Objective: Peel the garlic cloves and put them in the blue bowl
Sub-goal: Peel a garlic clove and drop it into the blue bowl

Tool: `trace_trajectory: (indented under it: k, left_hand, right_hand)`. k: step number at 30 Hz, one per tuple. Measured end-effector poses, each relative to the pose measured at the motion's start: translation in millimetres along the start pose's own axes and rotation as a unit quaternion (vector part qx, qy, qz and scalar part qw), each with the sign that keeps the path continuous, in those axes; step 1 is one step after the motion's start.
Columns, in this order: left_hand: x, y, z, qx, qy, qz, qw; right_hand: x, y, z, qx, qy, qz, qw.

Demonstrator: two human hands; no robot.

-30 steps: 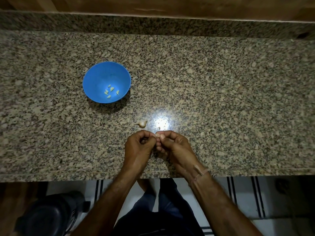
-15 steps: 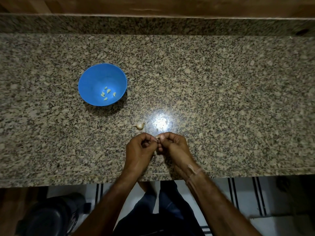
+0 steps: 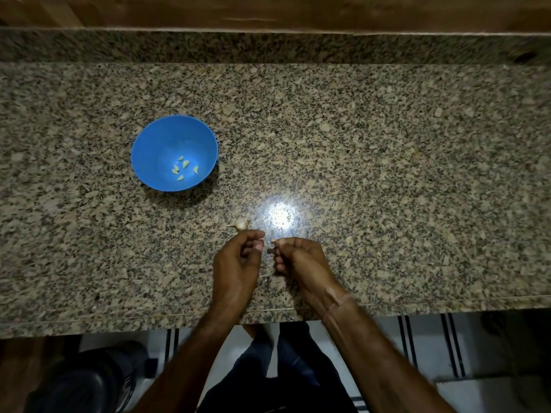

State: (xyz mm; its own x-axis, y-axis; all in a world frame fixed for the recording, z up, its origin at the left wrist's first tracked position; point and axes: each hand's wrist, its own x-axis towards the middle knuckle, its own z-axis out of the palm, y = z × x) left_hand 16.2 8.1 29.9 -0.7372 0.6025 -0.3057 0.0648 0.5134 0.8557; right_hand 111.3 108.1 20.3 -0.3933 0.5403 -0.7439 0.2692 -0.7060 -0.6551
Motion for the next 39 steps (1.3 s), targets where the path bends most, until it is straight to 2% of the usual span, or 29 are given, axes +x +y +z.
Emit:
trace_trajectory:
  k: [4,6,11,18,21,25,27,29,30,31,33,34,35,36,37,39]
  left_hand:
    - [1.1,6.0,0.7,-0.022,-0.001,0.037,0.999]
    - [2.5,6.2,1.0,-0.034,0.011,0.012,0.999]
    - [3.4,11.0,-1.0,-0.140,-0.005,-0.070,0.988]
    - [6.6,26.6,-9.4,-0.125,-0.049,-0.038,0.990]
    - [6.5,27.6,-13.0,-0.095,-0.060,-0.003,0.994]
    - [5.3,20.9,-11.7,-0.022,-0.055,0.048,0.997]
    - [4.9,13.6,-7.0,0.002,-0.053,0.035,0.998]
    - [5.3,8.4,-2.8,-0.049,-0.070,-0.018,0.996]
    - [5.4,6.9,-1.3,-0.072,-0.072,-0.036,0.994]
    - [5.3,7.1,0.3,-0.081,-0.068,-0.038,0.994]
    - [2.8,8.3,2.6,-0.057,-0.041,0.004,0.998]
    - [-0.3,9.7,2.8,-0.023,-0.029,0.036,0.999]
    - [-3.1,10.9,2.9,0.017,-0.023,0.066,0.997]
    - [-4.5,10.6,3.1,0.046,-0.026,0.084,0.995]
    - [-5.1,8.9,3.7,0.056,-0.035,0.081,0.994]
    - [-2.5,4.0,5.3,0.009,-0.071,0.010,0.997]
  right_hand:
    - [-0.1,1.5,0.7,-0.029,0.000,-0.027,0.999]
    - [-1.2,2.0,0.0,-0.013,-0.015,-0.057,0.998]
    - [-3.0,7.2,-2.4,0.016,-0.043,-0.106,0.993]
    - [-7.1,4.6,-0.7,0.033,-0.040,-0.091,0.995]
    - [-11.2,-3.0,-2.8,-0.055,-0.020,-0.154,0.986]
    - [-17.7,-6.5,-1.0,-0.171,0.010,-0.255,0.952]
    - [-18.5,-4.0,0.3,-0.246,0.024,-0.305,0.920]
    - [-18.1,-2.9,0.4,-0.294,0.032,-0.336,0.894]
    - [-17.4,-2.8,0.1,-0.284,0.035,-0.320,0.903]
    - [-16.5,-3.1,-0.5,-0.245,0.030,-0.278,0.928]
    - [-15.3,-4.9,-0.8,-0.105,-0.004,-0.135,0.985]
    - [-16.1,-5.1,-0.5,-0.046,-0.023,-0.066,0.996]
    - [-16.3,-4.4,-0.3,-0.029,-0.028,-0.034,0.999]
    - [-16.5,-3.5,-0.2,-0.053,-0.018,-0.050,0.997]
    - [-17.1,-2.7,-0.6,-0.113,0.003,-0.103,0.988]
    - [-19.4,-2.2,-1.7,-0.226,0.030,-0.217,0.949]
